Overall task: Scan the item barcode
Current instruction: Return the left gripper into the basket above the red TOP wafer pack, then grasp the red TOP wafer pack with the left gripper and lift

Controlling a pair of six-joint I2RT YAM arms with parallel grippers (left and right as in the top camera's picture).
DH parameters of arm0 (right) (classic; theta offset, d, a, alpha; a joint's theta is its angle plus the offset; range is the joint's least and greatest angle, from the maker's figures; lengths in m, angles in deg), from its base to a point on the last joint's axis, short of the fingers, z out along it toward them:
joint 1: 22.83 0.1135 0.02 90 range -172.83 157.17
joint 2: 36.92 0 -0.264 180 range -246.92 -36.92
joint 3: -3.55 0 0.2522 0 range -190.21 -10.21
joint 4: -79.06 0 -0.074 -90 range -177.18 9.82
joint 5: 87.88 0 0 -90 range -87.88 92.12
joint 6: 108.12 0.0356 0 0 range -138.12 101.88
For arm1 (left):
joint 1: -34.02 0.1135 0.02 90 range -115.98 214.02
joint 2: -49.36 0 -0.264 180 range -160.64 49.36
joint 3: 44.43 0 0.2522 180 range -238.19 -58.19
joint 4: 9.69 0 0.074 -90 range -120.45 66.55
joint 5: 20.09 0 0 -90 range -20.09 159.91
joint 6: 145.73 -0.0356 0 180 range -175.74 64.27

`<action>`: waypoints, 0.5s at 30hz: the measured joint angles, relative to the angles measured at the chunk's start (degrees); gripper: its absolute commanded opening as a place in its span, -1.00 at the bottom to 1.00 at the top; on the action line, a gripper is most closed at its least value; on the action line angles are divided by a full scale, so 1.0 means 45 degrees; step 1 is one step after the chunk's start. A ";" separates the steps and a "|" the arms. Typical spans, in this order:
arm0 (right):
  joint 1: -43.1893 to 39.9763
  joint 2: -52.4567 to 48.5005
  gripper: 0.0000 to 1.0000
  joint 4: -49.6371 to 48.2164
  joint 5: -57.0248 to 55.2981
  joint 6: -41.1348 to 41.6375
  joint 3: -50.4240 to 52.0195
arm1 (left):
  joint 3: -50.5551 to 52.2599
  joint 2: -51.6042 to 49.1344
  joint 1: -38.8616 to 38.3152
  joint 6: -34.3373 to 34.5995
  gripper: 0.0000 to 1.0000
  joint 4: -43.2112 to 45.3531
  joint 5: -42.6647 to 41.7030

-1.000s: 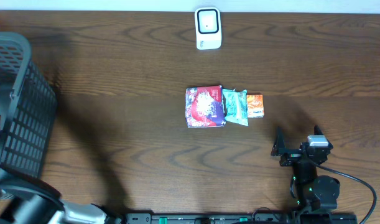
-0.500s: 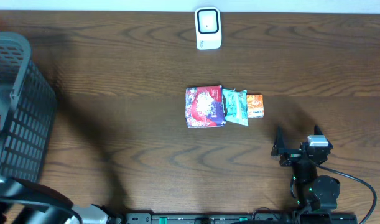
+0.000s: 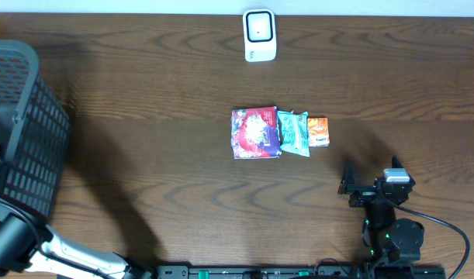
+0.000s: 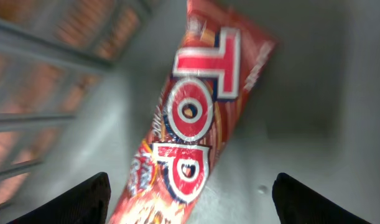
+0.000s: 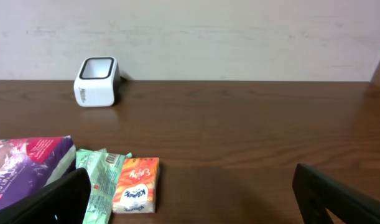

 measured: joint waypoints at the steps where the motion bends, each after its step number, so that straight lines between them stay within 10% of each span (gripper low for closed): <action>1: 0.0000 0.0000 0.99 0.0000 0.0005 0.0000 0.0000 | 0.0005 -0.0219 0.0000 -0.0087 0.65 0.0005 0.0121; 7: 0.0000 0.0000 0.98 0.0000 0.0005 0.0000 0.0000 | 0.0010 -0.0777 0.0024 -0.0219 0.47 0.0073 0.0243; 8: 0.0000 0.0000 0.99 0.0000 0.0005 0.0000 0.0000 | 0.0010 -0.0777 0.0024 -0.0223 0.24 0.0073 0.0243; 10: 0.0000 0.0000 0.99 0.0000 0.0005 0.0000 0.0000 | 0.0010 -0.0787 0.0024 -0.0219 -0.82 0.0073 0.0219; 15: 0.0000 0.0000 0.99 0.0000 0.0000 0.0000 0.0000 | 0.0010 -0.0835 0.0019 -0.0199 -0.86 0.0102 -0.0024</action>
